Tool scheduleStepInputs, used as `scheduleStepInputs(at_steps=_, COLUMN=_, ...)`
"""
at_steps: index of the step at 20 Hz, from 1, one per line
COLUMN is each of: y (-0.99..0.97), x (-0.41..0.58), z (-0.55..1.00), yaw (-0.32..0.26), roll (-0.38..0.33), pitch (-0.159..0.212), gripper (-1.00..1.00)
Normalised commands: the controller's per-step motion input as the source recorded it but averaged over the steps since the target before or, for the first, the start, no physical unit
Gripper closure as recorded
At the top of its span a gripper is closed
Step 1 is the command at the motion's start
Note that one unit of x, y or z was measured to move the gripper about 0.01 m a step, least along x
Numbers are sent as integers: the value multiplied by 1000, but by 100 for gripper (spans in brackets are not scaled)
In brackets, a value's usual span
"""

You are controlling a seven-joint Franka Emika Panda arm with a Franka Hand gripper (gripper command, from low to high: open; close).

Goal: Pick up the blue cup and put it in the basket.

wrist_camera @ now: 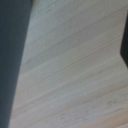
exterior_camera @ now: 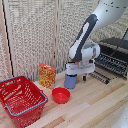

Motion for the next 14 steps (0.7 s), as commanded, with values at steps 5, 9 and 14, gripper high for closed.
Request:
scheduleStepInputs(at_steps=5, y=16, x=-26, z=105, yaw=-36, roll=0, pitch=-54, gripper=100)
scheduleStepInputs(at_steps=9, y=4, x=-36, z=381, yaw=-60, roll=5, pitch=-69, gripper=100)
scheduleStepInputs(at_steps=14, y=-21, x=-24, z=606, yaw=-51, roll=55, pitch=-51, gripper=100)
